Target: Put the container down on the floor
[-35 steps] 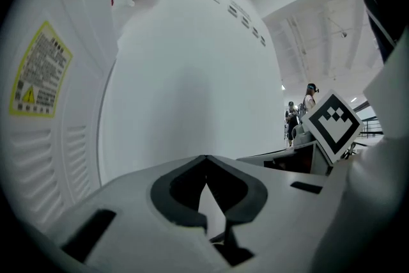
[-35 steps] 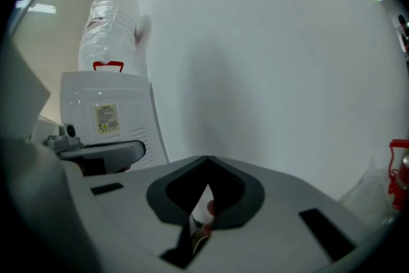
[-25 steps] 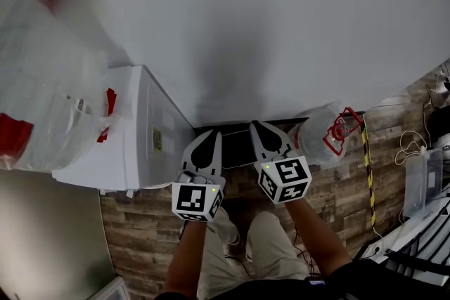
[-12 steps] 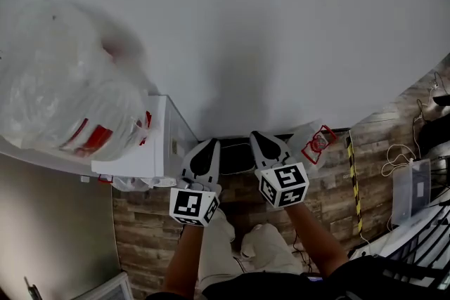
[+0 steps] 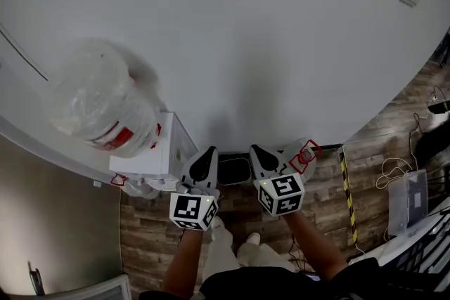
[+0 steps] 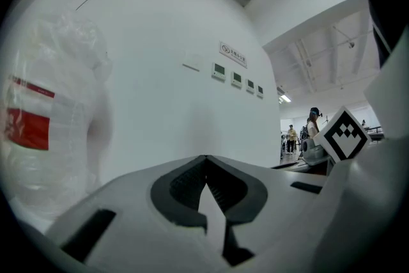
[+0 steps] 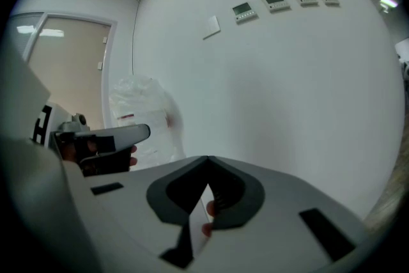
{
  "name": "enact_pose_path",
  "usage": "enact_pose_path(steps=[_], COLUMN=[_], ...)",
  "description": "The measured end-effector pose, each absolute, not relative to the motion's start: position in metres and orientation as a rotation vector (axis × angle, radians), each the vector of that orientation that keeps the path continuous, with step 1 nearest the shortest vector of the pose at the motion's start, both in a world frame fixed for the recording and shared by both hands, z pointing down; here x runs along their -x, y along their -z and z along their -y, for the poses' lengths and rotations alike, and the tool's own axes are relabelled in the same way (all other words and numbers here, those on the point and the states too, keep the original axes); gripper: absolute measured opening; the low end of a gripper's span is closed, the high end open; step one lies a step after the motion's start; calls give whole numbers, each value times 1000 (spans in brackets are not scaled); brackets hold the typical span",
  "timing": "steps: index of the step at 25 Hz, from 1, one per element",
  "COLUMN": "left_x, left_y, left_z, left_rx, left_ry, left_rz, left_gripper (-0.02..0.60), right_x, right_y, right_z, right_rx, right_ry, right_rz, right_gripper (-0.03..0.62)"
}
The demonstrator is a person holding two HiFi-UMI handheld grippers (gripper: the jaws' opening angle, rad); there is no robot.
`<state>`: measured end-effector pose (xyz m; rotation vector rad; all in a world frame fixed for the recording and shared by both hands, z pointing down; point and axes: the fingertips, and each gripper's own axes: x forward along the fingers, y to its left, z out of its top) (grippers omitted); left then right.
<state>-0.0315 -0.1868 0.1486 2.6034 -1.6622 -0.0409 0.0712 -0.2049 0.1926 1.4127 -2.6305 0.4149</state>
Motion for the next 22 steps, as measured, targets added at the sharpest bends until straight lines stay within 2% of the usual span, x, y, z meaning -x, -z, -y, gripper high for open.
enact_pose_path(steps=[14, 22], left_x=[-9, 6], left_y=[-91, -78], left_z=[141, 125], left_rx=[-2610, -2647], left_ry=[60, 72], left_rz=[1658, 1620], left_gripper=[17, 17], right_x=[-112, -96], right_y=[-136, -126], right_z=[157, 138], right_rx=[-1449, -1480], right_ry=[-347, -350], right_rz=[2689, 2692], right_gripper=[28, 28])
